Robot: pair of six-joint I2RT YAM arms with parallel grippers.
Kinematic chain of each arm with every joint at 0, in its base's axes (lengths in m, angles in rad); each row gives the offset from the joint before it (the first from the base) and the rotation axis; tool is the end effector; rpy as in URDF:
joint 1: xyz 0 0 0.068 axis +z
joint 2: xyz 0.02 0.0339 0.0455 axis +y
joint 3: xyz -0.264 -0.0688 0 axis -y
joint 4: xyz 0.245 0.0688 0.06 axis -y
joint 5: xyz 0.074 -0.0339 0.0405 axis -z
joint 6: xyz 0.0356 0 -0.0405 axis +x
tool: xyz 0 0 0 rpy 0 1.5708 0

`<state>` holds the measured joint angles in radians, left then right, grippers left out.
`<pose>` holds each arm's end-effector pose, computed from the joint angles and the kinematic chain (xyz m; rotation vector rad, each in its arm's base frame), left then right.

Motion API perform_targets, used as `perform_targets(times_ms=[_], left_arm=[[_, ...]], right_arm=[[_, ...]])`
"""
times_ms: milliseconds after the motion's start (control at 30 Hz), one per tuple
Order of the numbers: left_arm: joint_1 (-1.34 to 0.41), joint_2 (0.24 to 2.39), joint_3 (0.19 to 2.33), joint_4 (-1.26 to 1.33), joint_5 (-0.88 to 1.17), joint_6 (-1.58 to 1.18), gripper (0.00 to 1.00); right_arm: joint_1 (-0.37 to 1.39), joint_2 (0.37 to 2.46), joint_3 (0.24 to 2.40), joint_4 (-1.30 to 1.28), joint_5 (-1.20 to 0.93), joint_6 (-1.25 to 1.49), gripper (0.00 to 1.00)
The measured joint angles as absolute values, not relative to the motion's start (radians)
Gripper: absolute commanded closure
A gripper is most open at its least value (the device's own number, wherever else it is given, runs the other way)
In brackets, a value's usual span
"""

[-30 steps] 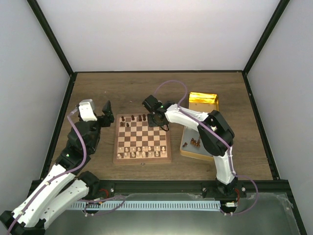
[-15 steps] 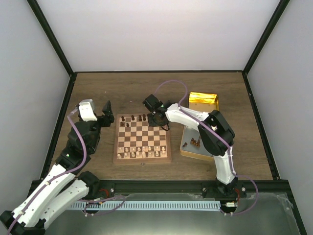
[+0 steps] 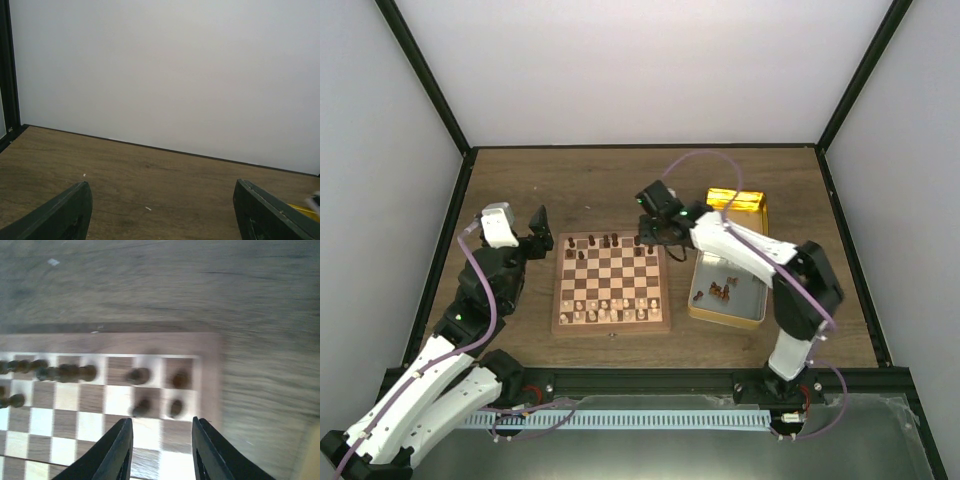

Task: Set up the chess pieces on the board
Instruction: Pick up the chess piece from the storage box.

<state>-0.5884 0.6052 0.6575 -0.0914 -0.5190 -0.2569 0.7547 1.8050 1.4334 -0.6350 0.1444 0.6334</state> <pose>0.1340 -0.0681 0.3323 -0.1354 1.6042 -0.2376 0.2874 0.2633 0.2449 -0.1031 2.5964 0.3372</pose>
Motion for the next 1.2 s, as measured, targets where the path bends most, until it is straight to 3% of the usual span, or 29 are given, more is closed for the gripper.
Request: perform_targets(times_ms=[233,400,533,700,1200], left_arm=[[-0.588,0.609,0.657,-0.091,-0.517,-0.257,0.21],[-0.588,0.626,0.657,-0.090,-0.510,-0.258,0.21],[-0.588,0.647,0.657,-0.087,-0.501,-0.259,0.21],[-0.588,0.669,0.657,-0.082,-0.487,-0.259,0.21],[-0.588,0.683,0.657,-0.075,-0.485,-0.258,0.21]], right_arm=[[0.622,1.473,1.142,-0.651,0.269,0.781,0.68],[0.561,1.348,0.945,-0.711,0.318,0.885,0.68],[0.517,1.336,0.804,-0.723,0.302,0.928,0.68],[0.467,1.361,0.734,-0.686,0.270,0.941,0.60],[0.355,1.418,0.692,-0.519,0.205,0.879,0.60]])
